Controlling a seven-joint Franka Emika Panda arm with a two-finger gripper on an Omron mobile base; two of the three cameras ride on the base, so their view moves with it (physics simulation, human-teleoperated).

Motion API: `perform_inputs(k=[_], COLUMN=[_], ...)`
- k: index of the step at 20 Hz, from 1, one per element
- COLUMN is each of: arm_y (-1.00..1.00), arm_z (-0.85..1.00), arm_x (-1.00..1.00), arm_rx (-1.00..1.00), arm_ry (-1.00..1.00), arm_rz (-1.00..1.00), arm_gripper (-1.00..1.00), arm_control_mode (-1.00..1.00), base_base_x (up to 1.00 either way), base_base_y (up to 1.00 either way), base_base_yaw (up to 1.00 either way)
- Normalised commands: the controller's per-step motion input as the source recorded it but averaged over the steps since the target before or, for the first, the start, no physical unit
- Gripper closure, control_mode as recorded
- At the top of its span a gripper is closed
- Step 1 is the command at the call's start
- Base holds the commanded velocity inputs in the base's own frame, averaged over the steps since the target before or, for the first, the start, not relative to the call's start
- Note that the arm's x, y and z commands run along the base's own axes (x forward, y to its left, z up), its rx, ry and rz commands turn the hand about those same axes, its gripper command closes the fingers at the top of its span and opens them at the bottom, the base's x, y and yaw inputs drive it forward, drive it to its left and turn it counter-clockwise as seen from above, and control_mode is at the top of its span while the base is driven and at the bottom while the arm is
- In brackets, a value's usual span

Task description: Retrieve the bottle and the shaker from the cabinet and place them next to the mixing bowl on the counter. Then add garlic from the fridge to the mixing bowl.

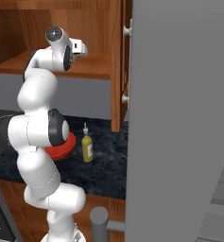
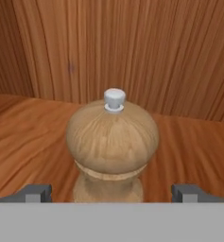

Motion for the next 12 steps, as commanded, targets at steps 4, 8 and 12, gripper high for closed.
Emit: perform_inputs(k=[4,8,12], arm_y=[0.04,0.05,0.01], arm_z=[0.0,0.0,0.0], arm_x=[0.18,0.14,0.03], arm_rx=[0.0,0.0,0.0], arm_ry=[0.0,0.0,0.0], arm_rz=[0.0,0.0,0.0], arm_gripper=[-1.0,-1.0,-1.0], arm_control_mode=[-1.0,-1.0,-1.0], base_base_x=[0.0,0.0,0.0], base_base_y=[0.0,0.0,0.0], base_base_yaw=[0.0,0.0,0.0])
